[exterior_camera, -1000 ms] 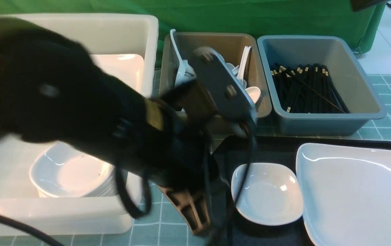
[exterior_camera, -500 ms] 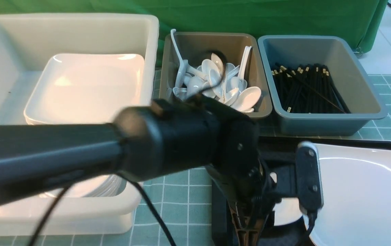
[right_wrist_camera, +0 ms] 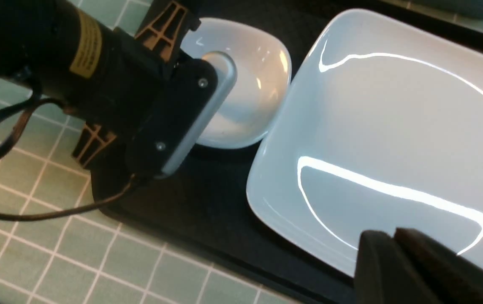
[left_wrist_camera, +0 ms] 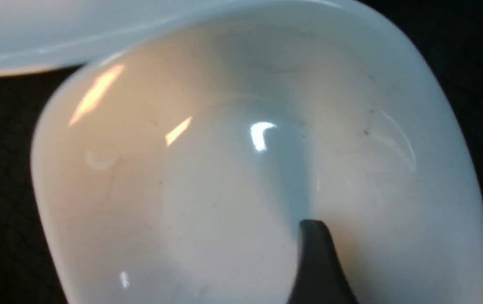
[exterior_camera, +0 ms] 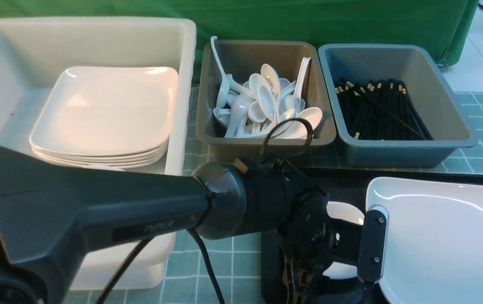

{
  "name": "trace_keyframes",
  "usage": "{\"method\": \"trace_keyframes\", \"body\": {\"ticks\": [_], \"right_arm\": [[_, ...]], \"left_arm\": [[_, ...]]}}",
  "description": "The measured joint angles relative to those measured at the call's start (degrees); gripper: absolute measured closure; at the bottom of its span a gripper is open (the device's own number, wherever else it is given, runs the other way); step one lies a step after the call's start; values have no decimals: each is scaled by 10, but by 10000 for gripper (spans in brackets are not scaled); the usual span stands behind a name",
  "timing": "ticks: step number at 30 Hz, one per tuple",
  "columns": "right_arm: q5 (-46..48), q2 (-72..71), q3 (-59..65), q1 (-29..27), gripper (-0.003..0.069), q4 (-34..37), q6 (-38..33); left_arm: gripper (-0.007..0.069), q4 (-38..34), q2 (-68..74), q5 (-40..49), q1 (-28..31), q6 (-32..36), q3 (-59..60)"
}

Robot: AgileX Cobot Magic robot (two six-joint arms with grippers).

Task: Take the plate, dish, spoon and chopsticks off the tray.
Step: Use the left arm to grab a small plate from the dinner plate, then use the left arm to put the small plate into the large storage box on the left

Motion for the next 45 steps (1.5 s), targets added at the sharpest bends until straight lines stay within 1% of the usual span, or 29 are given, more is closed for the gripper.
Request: {"method": "trace_keyframes", "body": {"ticks": [1, 2, 3, 4, 6, 9, 13, 14, 16, 19, 20, 22, 24, 25, 26, 28, 29, 30, 31, 33, 36, 39, 42, 45], "right_arm": [[0, 0, 0, 0, 582, 0, 0], [1, 0, 1, 0, 582, 0, 0], [1, 0, 1, 0, 580, 0, 0], [1, 0, 1, 0, 580, 0, 0], [2, 0, 1, 0, 575, 0, 0], [3, 0, 1, 0, 571, 0, 0], [2, 0, 1, 0, 570, 0, 0], [-1, 0, 1, 0, 570, 0, 0], [-6, 0, 1, 0, 570, 0, 0], [-17, 0, 1, 0, 570, 0, -1], [-19, 0, 1, 0, 570, 0, -1], [-29, 0, 1, 0, 570, 0, -3], [-34, 0, 1, 0, 570, 0, -3], [-45, 0, 1, 0, 570, 0, -3], [-49, 0, 1, 0, 570, 1, -4], [-56, 0, 1, 0, 570, 1, -4], [-63, 0, 1, 0, 570, 2, -4], [-67, 0, 1, 0, 570, 2, -4], [-68, 0, 1, 0, 570, 2, -4], [-72, 0, 1, 0, 570, 2, -6], [-73, 0, 1, 0, 570, 2, -7], [-77, 0, 1, 0, 570, 2, -7], [-79, 0, 1, 0, 570, 2, -9], [-81, 0, 1, 0, 570, 2, -9]], "left_arm": [[237, 2, 0, -2, 0, 0, -1], [293, 4, 4, -2, 0, -3, -3], [320, 5, 5, -2, 0, -5, -3], [327, 5, 5, -2, 0, -6, -3], [422, 5, 5, 4, 0, -18, -3], [494, 12, 0, 12, -5, -17, -9], [539, 13, -22, 44, -12, -27, -9], [580, 12, -50, 66, -20, -58, -7], [601, 9, -80, 87, -28, -79, -4], [611, 16, -148, 114, -41, -126, -2], [612, 18, -154, 115, -42, -129, -2], [613, 51, -233, 128, -46, -179, -2], [613, 77, -269, 142, -46, -203, -2], [613, 123, -326, 184, -37, -241, 4], [613, 140, -352, 205, -25, -256, 13], [613, 153, -377, 225, -7, -270, 28], [613, 163, -407, 247, 37, -288, 56], [613, 164, -421, 252, 63, -296, 76], [613, 164, -428, 253, 69, -299, 87], [613, 162, -458, 246, 172, -309, 169], [613, 158, -460, 224, 244, -315, 224], [612, 153, -449, 176, 283, -327, 257], [612, 158, -433, 144, 288, -334, 260], [608, 169, -414, 139, 289, -355, 260]]}}
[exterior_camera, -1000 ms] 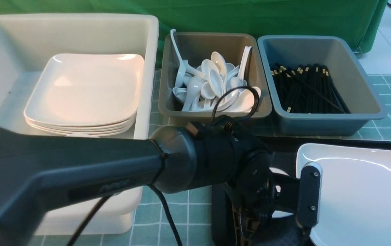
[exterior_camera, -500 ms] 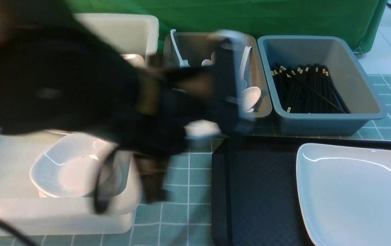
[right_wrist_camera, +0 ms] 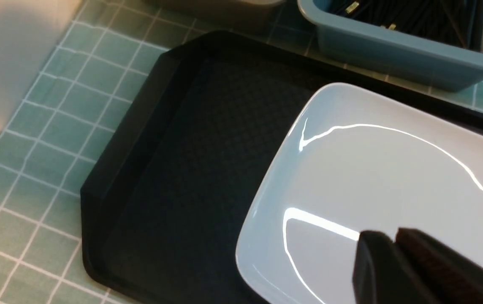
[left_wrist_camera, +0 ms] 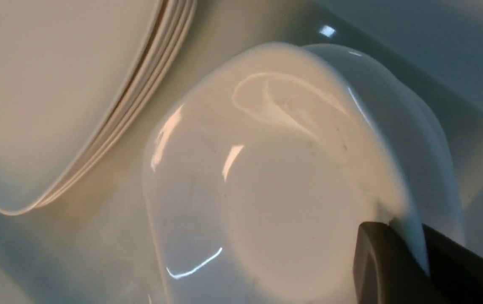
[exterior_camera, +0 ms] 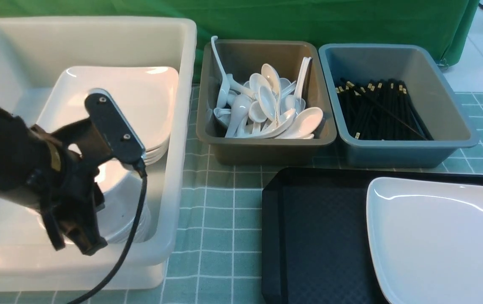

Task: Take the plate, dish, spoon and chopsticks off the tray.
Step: Use the left arm to put the small plate into the large storage box on the left, then use the left arm to grab a plate from the dinner plate

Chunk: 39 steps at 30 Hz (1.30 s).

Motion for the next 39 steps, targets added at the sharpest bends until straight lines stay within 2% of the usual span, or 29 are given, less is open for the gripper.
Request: {"method": "trace_keyframes", "body": {"ticks": [7, 11, 13, 15, 17, 18, 21, 25, 27, 29, 30, 31, 35, 36, 39], "right_arm": [[-1, 0, 0, 0, 569, 0, 0], [5, 0, 0, 0, 545, 0, 7], [11, 0, 0, 0, 466, 0, 20], [13, 0, 0, 0, 426, 0, 25], [17, 8, 0, 0, 330, 12, 27], [19, 15, 0, 1, 314, 22, 25], [33, 51, 0, 15, 320, 49, 15], [43, 107, 0, 55, 358, 49, 13], [46, 130, 0, 75, 365, 32, 15], [46, 139, 0, 85, 372, 11, 22], [47, 140, 0, 88, 381, -4, 29], [53, 135, 0, 88, 407, -37, 48], [74, 111, 0, 88, 454, -103, 97], [89, 93, 0, 88, 467, -141, 122], [129, 47, 0, 88, 477, -197, 168]], "left_arm": [[588, -1, 33, -10, 1, -35, 0], [557, -22, 32, -7, 1, -37, 0], [494, -35, 28, -2, 1, -38, 0], [466, -41, 24, -2, 1, -39, 0], [385, -63, 8, -3, 1, -39, 0], [360, -72, -2, -4, 1, -39, -1], [274, -115, -32, -4, 1, -39, -19], [235, -162, -71, -4, 1, -30, -59], [248, -197, -82, -5, -10, 7, -79], [281, -243, -83, -12, -35, 75, -90], [309, -269, -78, -22, -57, 121, -92], [370, -306, -60, -38, -100, 202, -92], [452, -338, -4, -94, -189, 291, -93], [473, -339, 38, -127, -225, 331, -96], [473, -322, 141, -214, -298, 428, -110]]}}
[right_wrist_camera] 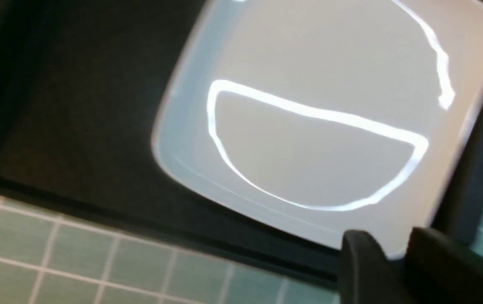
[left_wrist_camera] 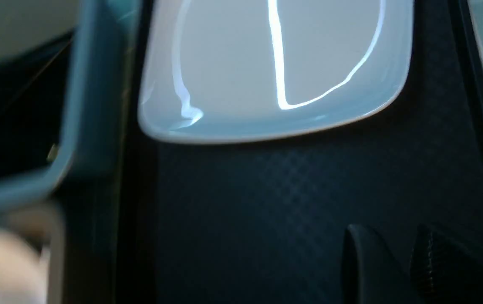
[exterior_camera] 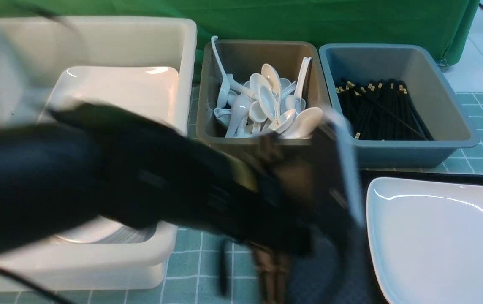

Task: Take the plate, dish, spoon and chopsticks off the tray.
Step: Use the left arm to grab a plate from the dinner plate

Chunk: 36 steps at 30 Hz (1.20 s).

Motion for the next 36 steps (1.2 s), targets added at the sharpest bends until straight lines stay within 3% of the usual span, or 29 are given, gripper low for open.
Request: {"method": "trace_keyframes", "body": {"ticks": [4, 8, 11, 14, 24, 36], "right_arm": [[33, -63, 0, 0, 480, -16, 28], [33, -108, 0, 0, 480, -17, 34], [33, -130, 0, 0, 480, -18, 39], [33, -140, 0, 0, 480, -18, 39], [33, -140, 0, 0, 472, -18, 36], [33, -140, 0, 0, 463, -17, 35]], "left_arm": [[396, 44, 126, -27, -39, 76, -50], [289, 57, 197, -44, -44, 91, -92], [233, 50, 224, -76, -44, 102, -105], [200, 14, 235, -91, -44, 163, -107], [197, -191, 251, -71, -44, 428, -107], [261, -206, 287, -116, -45, 482, -107]]}}
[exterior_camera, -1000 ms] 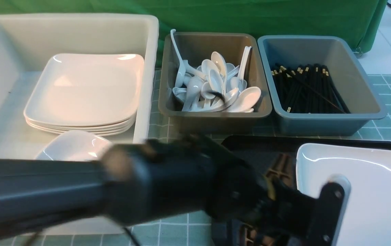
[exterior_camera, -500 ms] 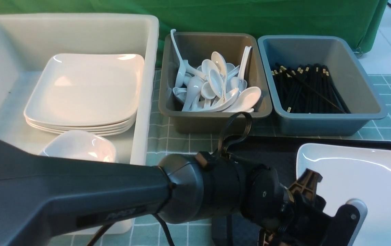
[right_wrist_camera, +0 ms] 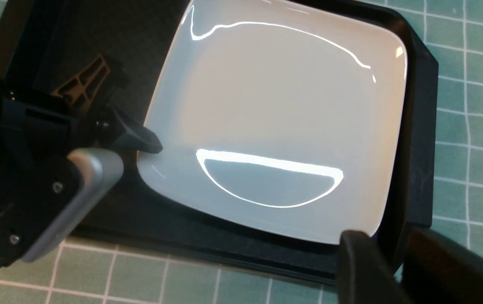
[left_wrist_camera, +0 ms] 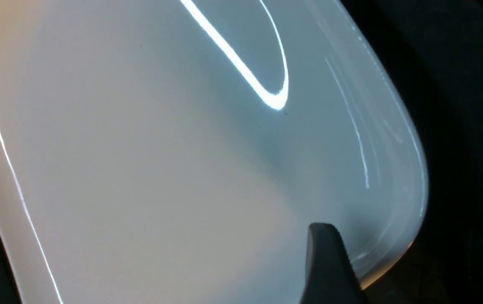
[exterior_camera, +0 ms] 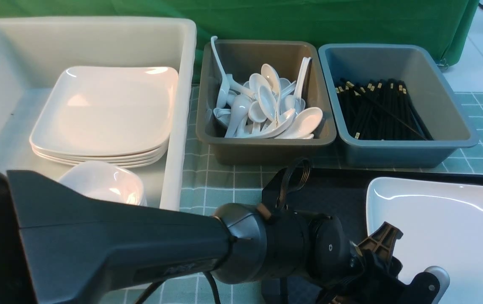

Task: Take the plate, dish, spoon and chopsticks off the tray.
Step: Use the left arm to grab a plate from the dinner plate

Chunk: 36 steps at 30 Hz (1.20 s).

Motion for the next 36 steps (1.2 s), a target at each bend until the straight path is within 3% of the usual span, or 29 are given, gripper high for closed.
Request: {"method": "trace_keyframes", "body": {"ticks": [12, 20, 22, 27, 36], "right_arm": [[0, 0, 0, 0, 463, 0, -26], [-12, 0, 0, 0, 463, 0, -37], [-14, 0, 0, 0, 463, 0, -42], [-14, 0, 0, 0, 463, 0, -45], [-14, 0, 0, 0, 463, 0, -51]], "left_arm": [[274, -7, 17, -36, -2, 25, -6], [410, -21, 18, -22, -2, 27, -6], [496, -23, 19, -26, -2, 36, -6], [543, -22, 19, -33, -3, 45, -6], [546, 6, -7, 5, -2, -51, -6]]}}
